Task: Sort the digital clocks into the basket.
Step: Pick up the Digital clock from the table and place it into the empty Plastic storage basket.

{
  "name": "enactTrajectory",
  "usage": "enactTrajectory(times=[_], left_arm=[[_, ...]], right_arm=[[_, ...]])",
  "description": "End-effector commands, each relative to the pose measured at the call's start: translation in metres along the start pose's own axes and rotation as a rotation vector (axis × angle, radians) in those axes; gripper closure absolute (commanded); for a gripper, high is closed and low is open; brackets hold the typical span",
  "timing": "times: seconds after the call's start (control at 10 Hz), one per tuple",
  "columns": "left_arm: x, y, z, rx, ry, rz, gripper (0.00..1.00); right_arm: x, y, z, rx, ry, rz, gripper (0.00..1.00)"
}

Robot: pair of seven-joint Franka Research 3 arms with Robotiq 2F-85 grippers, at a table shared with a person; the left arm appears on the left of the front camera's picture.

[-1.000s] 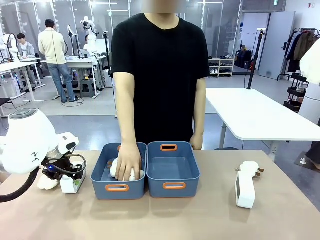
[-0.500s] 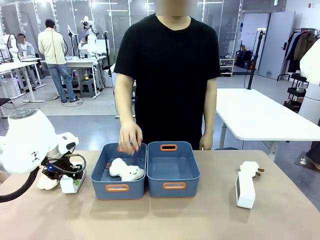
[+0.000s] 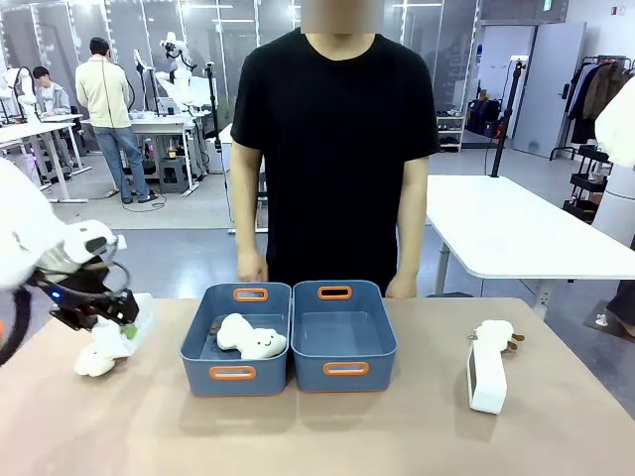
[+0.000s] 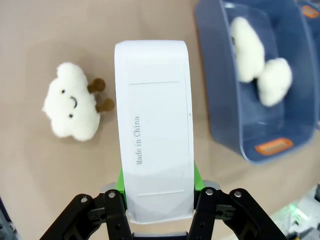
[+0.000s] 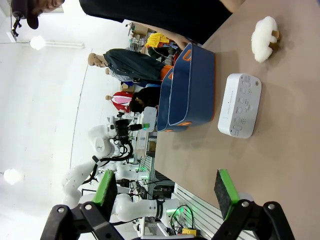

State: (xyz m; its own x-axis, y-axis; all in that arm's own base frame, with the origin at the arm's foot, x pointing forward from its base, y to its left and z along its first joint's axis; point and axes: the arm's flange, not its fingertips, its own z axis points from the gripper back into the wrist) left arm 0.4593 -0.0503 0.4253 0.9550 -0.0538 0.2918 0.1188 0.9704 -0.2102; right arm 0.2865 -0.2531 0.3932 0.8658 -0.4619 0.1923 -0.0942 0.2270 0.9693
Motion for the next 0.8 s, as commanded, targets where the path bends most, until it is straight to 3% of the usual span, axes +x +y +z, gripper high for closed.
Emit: enactTrajectory(times=[0.0,0.1,0.3,0.5,0.7], left_arm=[[-0.005,0.011,0.031,-0.098,0.007,-0.002,0.49],[-0.005,0.006,0.038,-0.114,-0.011,-0.018,0.49],[-0.007,-0.033,0.068,-0.299,-0.048,-0.024,0.49],[-0.008,-0.113,0.074,-0.414,-0.063,-0.101,0.49],[-0.01,-0.201,0.057,-0.417,-0.111,-0.186,0.49]], right_arm=[[0.0,0.002,0.0,0.005,0.0,0.003,0.0],[0.0,0.002,0.0,0.005,0.0,0.003,0.0],[0.0,0.002,0.0,0.005,0.0,0.003,0.0],[0.0,0.002,0.0,0.005,0.0,0.003,0.0],[0.0,0.002,0.0,0.005,0.0,0.003,0.0]])
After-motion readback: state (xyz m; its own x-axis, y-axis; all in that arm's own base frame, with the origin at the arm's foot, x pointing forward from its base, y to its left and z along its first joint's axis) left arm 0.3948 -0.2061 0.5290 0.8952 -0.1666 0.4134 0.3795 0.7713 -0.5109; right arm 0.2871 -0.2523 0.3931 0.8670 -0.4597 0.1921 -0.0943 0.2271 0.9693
